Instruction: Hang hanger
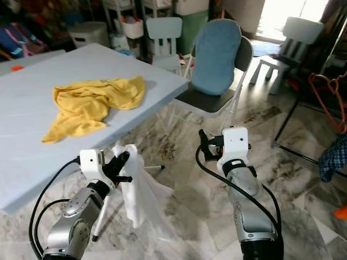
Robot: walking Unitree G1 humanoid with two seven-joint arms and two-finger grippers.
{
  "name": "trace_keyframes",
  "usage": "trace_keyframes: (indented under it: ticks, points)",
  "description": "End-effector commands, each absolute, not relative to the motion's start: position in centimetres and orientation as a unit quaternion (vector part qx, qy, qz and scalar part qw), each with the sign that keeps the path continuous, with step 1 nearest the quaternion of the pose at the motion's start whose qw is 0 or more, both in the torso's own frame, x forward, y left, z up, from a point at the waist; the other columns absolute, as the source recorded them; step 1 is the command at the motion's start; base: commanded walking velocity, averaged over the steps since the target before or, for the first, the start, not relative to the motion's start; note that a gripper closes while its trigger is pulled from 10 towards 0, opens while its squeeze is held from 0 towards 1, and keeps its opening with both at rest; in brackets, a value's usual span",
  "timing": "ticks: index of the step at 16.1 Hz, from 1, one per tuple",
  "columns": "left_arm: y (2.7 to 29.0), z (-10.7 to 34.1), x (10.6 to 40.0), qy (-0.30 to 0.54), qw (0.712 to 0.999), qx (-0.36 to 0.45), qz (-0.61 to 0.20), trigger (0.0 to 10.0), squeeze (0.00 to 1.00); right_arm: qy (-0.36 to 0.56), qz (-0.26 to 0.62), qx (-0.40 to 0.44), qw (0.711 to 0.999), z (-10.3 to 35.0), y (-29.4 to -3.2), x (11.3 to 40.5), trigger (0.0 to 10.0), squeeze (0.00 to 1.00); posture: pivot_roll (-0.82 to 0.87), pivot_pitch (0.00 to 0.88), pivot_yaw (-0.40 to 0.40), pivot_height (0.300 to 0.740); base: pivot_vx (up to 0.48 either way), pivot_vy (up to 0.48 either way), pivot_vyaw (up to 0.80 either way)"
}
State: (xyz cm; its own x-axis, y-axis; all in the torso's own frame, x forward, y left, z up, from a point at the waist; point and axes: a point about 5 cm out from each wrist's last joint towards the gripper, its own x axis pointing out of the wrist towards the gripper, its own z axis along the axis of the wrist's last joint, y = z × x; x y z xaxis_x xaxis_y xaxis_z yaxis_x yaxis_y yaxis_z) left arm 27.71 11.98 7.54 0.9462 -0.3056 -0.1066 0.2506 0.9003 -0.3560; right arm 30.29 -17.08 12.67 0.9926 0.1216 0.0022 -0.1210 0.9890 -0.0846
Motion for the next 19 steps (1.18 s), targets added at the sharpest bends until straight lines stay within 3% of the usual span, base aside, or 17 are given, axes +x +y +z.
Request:
trace_keyframes:
  ticks: [1, 9, 19]
  points:
    - [11.3, 8.2, 27.9, 0.068, 0.97, -0.175, -0.156, 10.0, 0.0, -0.005, 0.055, -0.045, 0.997, 12.9, -17.5, 30.3, 10.0, 0.0, -0.27, 0.0, 0.028, 0.74, 0.0, -0.315, 0.0]
    - [12.5, 8.1, 28.4, 0.074, 0.97, -0.206, -0.104, 10.0, 0.0, -0.004, 0.059, -0.045, 0.997, 13.0, -17.4, 30.5, 10.0, 0.0, -0.27, 0.0, 0.024, 0.74, 0.0, 0.0, 0.0]
    - [12.5, 8.2, 28.6, 0.081, 0.969, -0.205, -0.112, 10.0, 0.0, 0.001, 0.057, -0.044, 0.997, 12.9, -17.4, 30.2, 10.0, 0.0, -0.28, 0.0, 0.035, 0.74, 0.0, 0.25, -0.78]
